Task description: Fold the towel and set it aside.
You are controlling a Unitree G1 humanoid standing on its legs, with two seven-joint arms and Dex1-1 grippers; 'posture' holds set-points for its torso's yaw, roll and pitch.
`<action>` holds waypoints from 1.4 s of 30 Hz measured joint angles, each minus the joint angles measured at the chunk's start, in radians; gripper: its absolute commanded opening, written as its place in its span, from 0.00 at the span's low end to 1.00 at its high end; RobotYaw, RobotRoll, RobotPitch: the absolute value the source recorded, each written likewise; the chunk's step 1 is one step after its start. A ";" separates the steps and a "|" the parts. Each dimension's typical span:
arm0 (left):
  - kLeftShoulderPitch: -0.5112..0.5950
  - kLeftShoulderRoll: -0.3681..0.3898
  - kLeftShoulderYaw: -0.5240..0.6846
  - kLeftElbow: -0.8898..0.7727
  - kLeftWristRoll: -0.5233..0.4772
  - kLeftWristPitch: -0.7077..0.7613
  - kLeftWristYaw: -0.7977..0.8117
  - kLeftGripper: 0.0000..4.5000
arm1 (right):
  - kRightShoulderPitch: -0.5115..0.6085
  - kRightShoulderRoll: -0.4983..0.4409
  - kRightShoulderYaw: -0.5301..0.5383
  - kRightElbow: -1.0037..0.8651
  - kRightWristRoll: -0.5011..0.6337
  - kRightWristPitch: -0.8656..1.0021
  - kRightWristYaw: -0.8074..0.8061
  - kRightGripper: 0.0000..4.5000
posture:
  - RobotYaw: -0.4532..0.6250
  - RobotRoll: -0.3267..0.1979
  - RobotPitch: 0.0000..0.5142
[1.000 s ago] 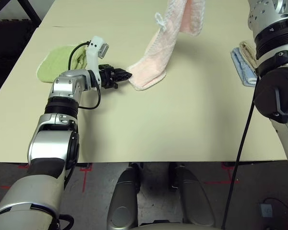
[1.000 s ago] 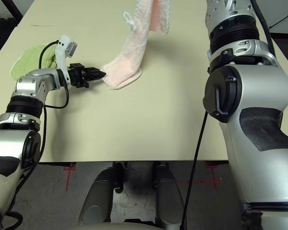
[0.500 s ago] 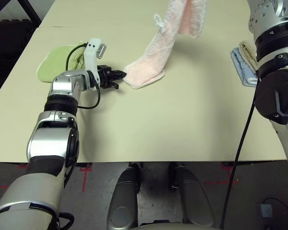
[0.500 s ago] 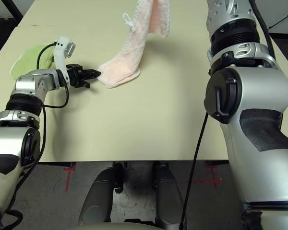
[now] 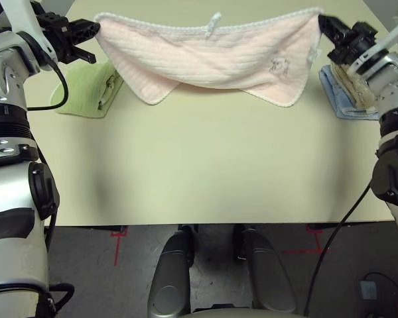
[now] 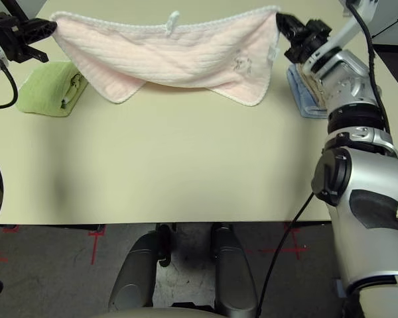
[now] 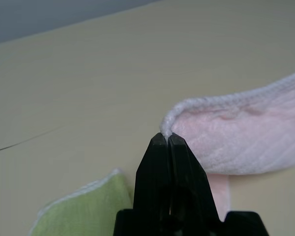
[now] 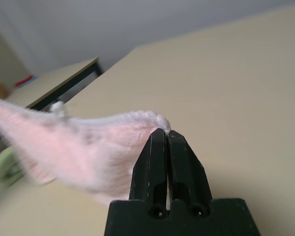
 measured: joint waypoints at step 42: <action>0.112 0.028 -0.142 0.179 0.129 -0.098 -0.144 0.00 | -0.138 0.040 0.242 0.266 -0.345 -0.565 -0.018 0.00 | 0.39 0.62 0.60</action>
